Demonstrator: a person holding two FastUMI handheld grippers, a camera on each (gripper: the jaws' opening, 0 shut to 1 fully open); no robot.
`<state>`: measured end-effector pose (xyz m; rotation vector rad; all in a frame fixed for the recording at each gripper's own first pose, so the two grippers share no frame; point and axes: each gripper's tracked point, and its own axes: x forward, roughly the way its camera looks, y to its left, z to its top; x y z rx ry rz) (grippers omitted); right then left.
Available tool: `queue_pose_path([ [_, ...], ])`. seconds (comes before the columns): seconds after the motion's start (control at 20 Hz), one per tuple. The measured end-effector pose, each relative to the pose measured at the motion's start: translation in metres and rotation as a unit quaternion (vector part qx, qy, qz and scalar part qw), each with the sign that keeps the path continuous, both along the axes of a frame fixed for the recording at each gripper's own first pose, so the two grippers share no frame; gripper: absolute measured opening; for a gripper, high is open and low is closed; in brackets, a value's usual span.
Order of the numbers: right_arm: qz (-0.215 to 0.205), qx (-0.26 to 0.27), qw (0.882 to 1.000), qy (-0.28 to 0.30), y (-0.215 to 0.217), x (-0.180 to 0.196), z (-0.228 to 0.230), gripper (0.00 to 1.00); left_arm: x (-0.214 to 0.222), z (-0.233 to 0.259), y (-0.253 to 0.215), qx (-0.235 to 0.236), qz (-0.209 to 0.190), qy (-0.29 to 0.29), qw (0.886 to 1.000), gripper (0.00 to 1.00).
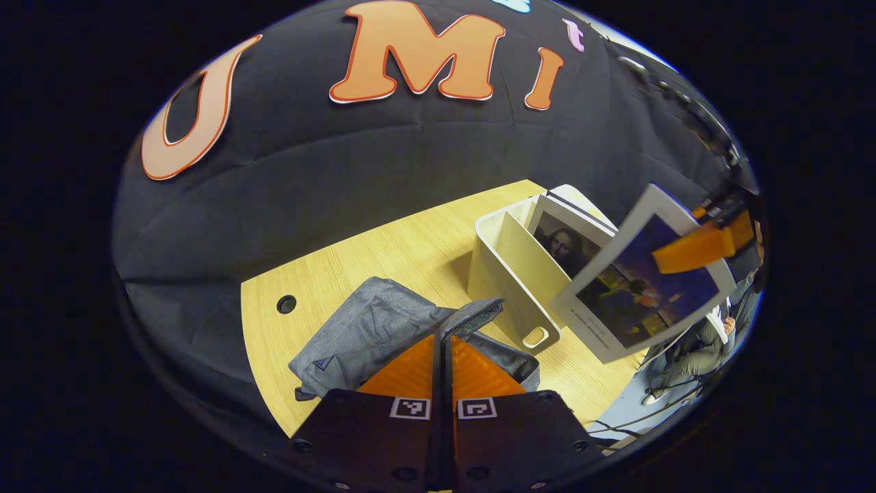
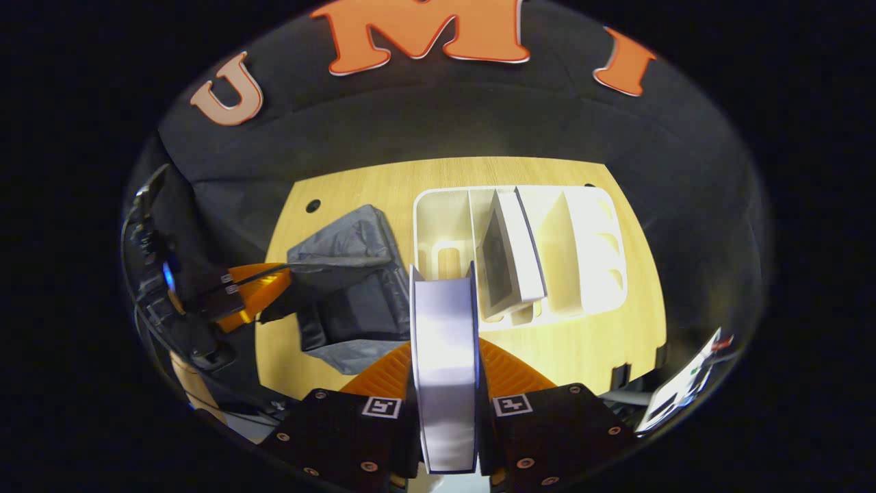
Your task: Open the schoolbag, grab two books from the bookshelf and put them into the schoolbag.
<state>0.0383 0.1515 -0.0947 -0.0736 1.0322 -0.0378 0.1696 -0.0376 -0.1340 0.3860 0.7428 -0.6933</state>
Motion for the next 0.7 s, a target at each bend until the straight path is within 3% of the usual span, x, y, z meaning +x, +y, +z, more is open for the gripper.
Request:
queue_pose_path([
  [0.15,-0.035,0.088,0.995,-0.008,0.009,-0.045,-0.005,0.34,0.0,0.002,0.0,0.001,-0.006,-0.002,1.0,0.01],
  [0.3,-0.081,0.175,0.981,-0.03,0.014,-0.06,-0.019,0.34,-0.001,0.005,-0.001,0.006,-0.012,-0.006,1.0,0.01],
  [0.55,-0.165,0.339,0.921,-0.1,0.037,-0.044,-0.044,0.34,-0.006,0.011,0.001,0.011,-0.013,-0.012,1.0,0.01],
  [0.7,-0.189,0.375,0.901,-0.107,0.058,-0.029,-0.076,0.34,-0.009,0.01,0.001,0.018,-0.016,-0.012,1.0,0.01],
])
